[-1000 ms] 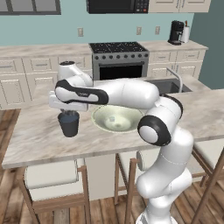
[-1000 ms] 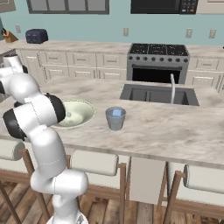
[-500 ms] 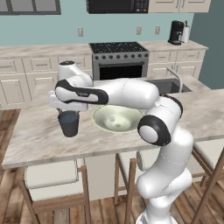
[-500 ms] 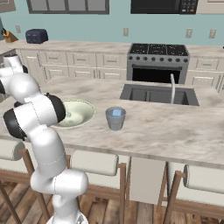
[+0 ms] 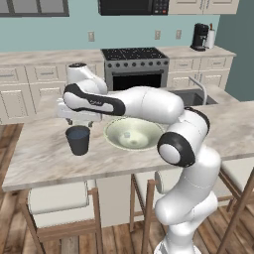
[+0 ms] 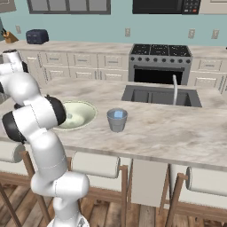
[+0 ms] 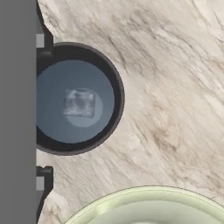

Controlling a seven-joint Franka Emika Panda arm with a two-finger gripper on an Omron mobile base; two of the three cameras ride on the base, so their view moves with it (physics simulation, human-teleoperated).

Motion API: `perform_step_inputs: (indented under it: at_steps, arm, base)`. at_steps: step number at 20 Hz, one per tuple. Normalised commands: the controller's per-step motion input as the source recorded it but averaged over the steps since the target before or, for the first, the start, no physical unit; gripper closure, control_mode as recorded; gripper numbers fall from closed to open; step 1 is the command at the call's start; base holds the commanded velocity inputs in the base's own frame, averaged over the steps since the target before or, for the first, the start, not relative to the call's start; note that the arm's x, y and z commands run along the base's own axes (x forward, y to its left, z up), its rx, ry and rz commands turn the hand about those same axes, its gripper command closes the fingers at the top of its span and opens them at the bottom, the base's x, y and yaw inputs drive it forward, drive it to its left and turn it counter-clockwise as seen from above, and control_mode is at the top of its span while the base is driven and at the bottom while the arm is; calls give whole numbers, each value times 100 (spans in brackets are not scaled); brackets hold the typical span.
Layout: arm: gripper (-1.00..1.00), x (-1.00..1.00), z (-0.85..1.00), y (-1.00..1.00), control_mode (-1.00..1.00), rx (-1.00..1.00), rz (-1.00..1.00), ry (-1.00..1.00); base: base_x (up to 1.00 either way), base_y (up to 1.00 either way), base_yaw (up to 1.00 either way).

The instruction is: There are four ice cubes in the ice bowl. Place two ice cubes in each glass of water.

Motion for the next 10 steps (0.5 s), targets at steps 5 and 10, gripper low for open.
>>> perform_step_inputs:
  at_steps: [5, 10]
  arm:
    - [-100, -51, 0, -96, -100, 0, 0, 0]
    - [-100, -37, 0, -100, -100, 0, 0, 0]
  base:
    - [0, 0, 0]
    - [0, 0, 0]
